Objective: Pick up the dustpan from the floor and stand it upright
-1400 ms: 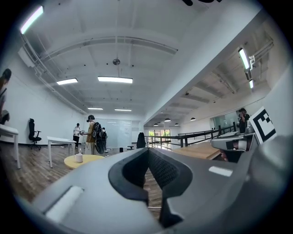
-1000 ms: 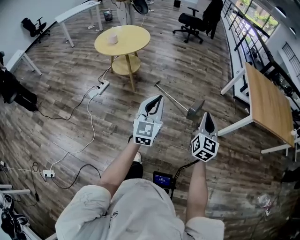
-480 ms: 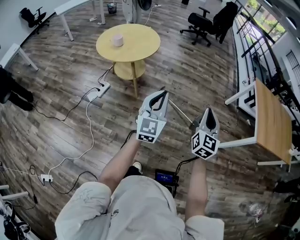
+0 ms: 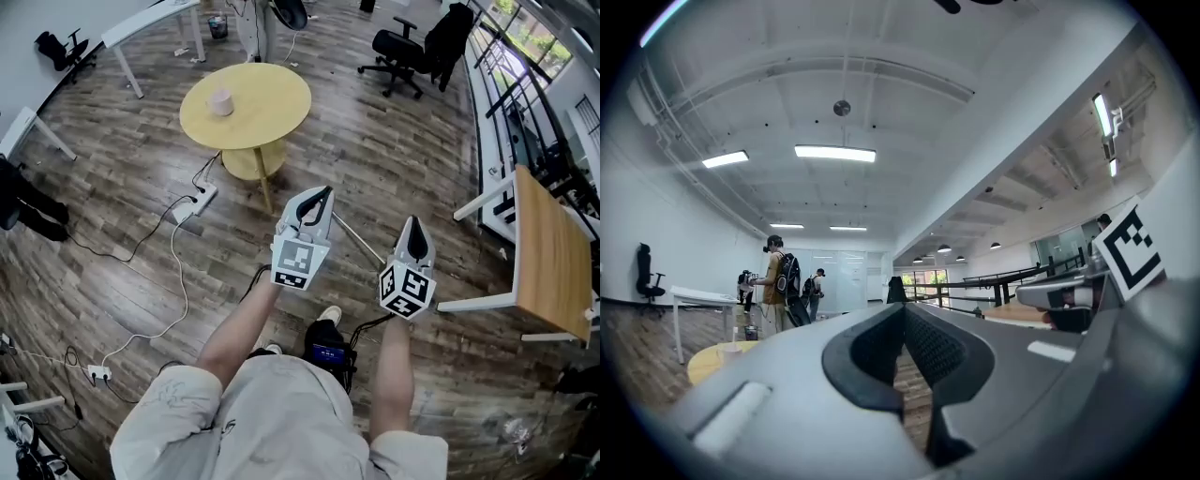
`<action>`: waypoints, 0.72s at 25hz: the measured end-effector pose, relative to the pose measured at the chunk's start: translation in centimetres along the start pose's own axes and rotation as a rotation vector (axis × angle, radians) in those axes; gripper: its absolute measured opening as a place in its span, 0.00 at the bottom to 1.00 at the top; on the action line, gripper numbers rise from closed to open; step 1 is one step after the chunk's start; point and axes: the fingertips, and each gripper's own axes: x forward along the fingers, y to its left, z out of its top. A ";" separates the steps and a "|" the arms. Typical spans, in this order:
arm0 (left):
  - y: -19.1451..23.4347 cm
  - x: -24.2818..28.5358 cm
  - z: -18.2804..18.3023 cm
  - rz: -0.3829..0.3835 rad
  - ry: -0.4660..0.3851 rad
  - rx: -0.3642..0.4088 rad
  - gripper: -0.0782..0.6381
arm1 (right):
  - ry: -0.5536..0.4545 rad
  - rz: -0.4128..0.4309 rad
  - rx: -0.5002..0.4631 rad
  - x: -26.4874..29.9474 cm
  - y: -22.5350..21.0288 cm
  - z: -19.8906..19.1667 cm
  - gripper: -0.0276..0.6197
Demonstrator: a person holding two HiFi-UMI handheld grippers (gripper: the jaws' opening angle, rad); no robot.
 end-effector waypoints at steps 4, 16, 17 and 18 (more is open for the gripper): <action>-6.6 14.4 0.2 -0.023 -0.006 -0.005 0.13 | -0.003 0.015 0.014 9.8 -12.2 0.0 0.05; -28.4 56.1 1.0 -0.005 -0.008 -0.118 0.13 | 0.010 -0.006 0.135 33.4 -54.7 -0.7 0.05; -29.5 57.7 1.4 -0.009 -0.009 -0.117 0.13 | 0.007 -0.012 0.145 34.1 -56.6 -0.5 0.05; -30.6 59.4 1.5 -0.012 -0.008 -0.112 0.13 | 0.005 -0.015 0.152 34.9 -58.5 -0.3 0.05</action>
